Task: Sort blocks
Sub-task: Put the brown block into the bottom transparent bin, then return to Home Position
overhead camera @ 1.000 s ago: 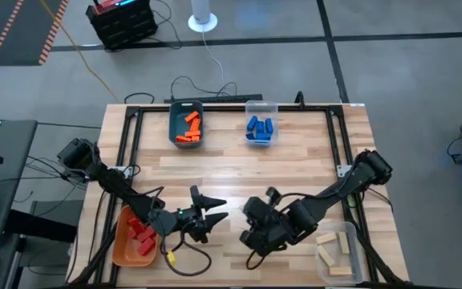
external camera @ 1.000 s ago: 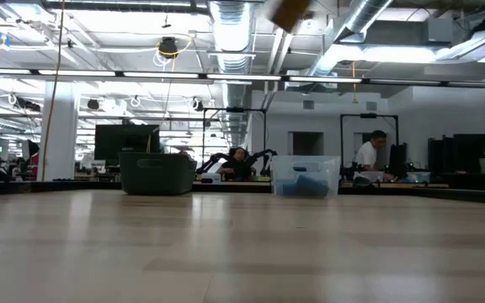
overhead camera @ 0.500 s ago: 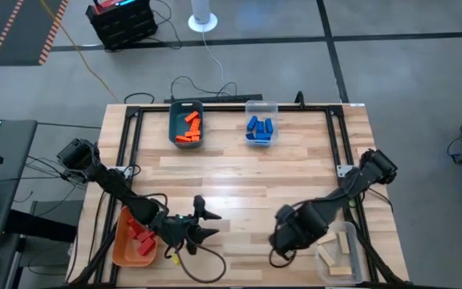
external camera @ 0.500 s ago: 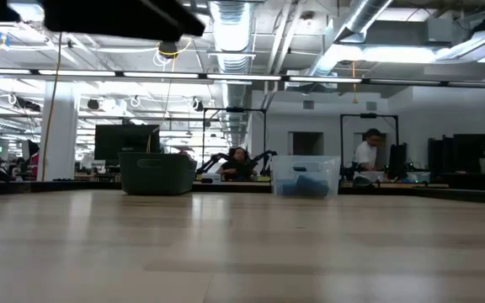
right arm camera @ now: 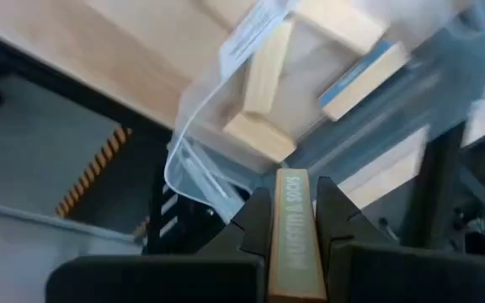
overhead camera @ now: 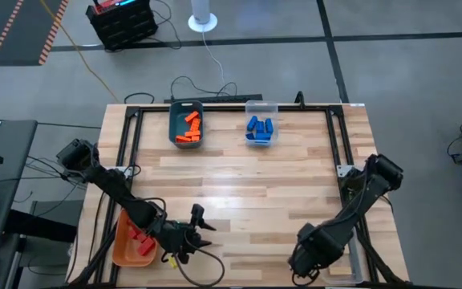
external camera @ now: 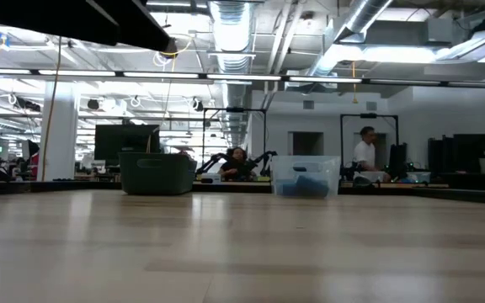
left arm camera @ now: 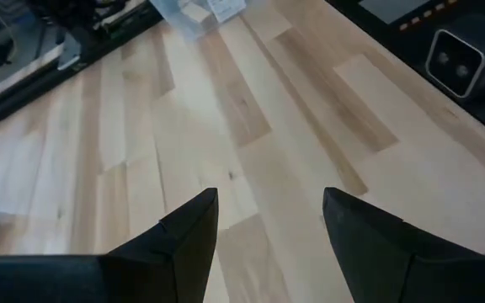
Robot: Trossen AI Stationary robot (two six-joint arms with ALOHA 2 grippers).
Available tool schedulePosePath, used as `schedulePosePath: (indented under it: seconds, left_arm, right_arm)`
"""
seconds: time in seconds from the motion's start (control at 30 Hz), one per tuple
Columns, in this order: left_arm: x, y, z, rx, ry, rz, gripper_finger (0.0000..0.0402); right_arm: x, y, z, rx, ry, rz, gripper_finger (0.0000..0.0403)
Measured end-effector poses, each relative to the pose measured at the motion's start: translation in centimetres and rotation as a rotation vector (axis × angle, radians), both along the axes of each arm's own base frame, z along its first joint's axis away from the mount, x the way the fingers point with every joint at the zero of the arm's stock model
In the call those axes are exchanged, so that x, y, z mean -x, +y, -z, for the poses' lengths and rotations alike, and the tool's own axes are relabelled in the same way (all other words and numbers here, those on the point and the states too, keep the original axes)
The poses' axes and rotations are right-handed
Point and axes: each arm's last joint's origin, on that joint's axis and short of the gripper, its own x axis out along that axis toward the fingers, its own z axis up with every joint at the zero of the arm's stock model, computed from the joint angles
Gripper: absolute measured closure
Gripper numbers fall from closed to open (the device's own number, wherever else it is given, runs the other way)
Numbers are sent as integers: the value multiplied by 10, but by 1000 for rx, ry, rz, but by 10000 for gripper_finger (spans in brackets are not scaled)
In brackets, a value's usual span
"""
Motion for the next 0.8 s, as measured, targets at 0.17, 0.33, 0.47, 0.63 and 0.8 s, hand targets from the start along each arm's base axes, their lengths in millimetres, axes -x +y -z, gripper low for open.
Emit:
schedulePosePath:
  seconds: [0.17, 0.33, 0.47, 0.63, 0.8]
  left_arm:
    - [4, -5, 0, 5, 3, 16, 191]
    - [7, -7, 2, 6, 19, 18, 191]
    - [8, -7, 3, 10, 35, 9, 191]
    - [10, -5, -2, 19, 28, 9, 191]
    - [18, -1, -25, 53, -33, 14, 191]
  right_arm:
    - [9, 6, 29, -65, 72, -13, 364]
    - [18, 2, 52, -28, 128, -28, 359]
    - [20, 0, 59, -33, 129, -50, 330]
    - [20, 0, 59, -36, 129, -58, 277]
    - [16, -2, 47, -3, 95, -82, 237]
